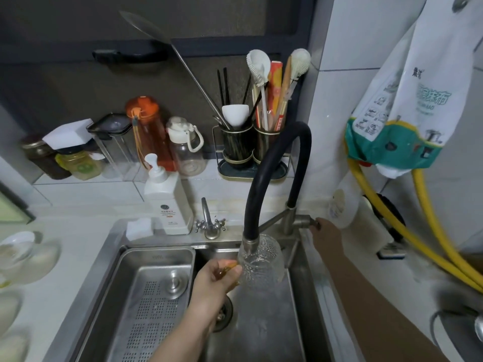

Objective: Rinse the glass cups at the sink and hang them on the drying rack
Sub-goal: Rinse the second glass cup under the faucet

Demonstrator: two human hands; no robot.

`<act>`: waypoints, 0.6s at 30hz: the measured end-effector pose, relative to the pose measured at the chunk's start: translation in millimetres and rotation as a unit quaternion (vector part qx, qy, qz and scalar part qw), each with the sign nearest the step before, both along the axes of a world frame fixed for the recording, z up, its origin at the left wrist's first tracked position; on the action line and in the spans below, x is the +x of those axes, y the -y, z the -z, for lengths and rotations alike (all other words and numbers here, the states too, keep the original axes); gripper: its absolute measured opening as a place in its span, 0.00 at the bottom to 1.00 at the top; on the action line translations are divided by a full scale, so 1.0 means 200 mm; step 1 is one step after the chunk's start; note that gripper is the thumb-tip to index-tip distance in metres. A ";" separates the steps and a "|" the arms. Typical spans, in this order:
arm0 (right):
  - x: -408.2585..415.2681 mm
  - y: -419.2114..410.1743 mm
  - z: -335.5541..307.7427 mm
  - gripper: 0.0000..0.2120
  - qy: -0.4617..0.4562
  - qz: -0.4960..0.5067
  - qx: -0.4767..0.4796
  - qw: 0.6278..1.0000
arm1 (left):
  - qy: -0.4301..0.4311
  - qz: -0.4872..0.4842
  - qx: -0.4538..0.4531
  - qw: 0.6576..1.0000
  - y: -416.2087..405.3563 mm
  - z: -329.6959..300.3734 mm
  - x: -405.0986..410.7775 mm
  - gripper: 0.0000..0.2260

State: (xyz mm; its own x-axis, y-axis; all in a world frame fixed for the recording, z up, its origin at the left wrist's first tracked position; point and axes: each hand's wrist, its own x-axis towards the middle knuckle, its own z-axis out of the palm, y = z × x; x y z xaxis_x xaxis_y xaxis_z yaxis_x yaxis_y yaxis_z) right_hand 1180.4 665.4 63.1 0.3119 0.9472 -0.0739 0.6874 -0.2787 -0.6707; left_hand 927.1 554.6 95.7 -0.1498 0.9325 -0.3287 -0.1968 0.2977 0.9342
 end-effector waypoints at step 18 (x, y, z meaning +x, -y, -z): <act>0.03 0.00 0.08 0.07 -0.038 0.026 0.048 0.998 | -0.038 0.017 0.013 0.999 0.03 0.02 -0.05 0.04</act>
